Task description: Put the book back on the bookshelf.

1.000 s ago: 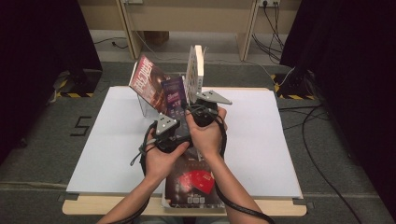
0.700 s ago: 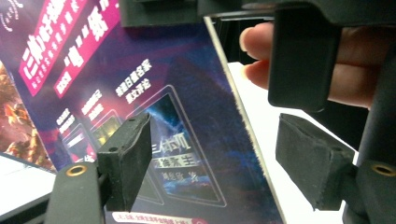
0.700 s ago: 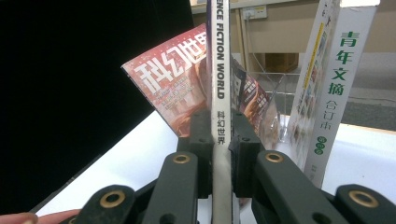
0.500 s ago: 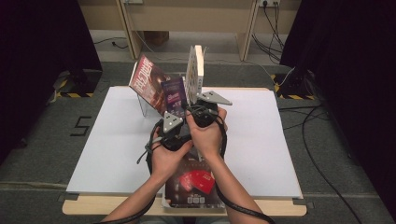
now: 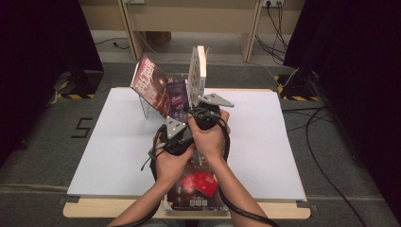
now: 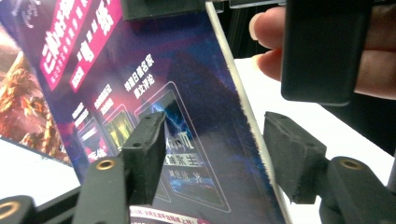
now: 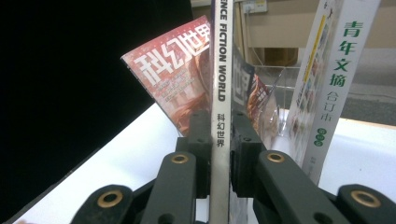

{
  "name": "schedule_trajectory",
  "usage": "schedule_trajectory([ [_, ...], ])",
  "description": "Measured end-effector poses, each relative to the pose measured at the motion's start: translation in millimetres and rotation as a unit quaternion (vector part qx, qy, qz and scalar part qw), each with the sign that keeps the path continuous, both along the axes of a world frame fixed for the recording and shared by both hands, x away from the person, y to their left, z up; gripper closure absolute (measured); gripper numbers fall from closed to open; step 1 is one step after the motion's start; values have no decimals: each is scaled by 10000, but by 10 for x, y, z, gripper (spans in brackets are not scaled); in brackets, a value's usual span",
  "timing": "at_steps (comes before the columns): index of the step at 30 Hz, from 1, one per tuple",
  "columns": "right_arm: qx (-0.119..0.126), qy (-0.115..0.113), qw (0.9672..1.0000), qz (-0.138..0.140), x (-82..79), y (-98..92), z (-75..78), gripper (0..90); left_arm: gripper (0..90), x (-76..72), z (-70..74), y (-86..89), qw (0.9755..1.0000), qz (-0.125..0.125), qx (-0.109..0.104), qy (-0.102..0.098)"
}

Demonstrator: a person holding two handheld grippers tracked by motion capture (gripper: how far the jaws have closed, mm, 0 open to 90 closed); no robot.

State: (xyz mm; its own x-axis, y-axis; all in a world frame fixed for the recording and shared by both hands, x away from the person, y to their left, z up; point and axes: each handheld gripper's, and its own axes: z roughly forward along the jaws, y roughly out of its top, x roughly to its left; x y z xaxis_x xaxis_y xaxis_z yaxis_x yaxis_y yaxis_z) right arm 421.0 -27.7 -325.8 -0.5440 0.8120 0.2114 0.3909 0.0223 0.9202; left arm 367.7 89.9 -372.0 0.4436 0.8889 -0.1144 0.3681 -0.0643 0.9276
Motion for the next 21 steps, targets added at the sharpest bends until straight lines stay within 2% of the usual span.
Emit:
schedule_trajectory([
  [5, -24, 102, 9999, 9, -3, 21, 18, 808, 498, -74, 0, 22, 9999, 96, 22, -68],
  [9, -76, 85, 9999, 57, -14, 62, 24, 799, 549, -122, 10, 36, 9998, 193, 72, -81],
  [16, -130, 87, 9998, 160, -16, 137, 34, 765, 630, -170, 22, 118, 9994, 337, -49, -31],
  [21, -91, 94, 9997, 217, 12, 158, 46, 700, 732, -199, 30, 221, 9989, 420, -201, -65],
])
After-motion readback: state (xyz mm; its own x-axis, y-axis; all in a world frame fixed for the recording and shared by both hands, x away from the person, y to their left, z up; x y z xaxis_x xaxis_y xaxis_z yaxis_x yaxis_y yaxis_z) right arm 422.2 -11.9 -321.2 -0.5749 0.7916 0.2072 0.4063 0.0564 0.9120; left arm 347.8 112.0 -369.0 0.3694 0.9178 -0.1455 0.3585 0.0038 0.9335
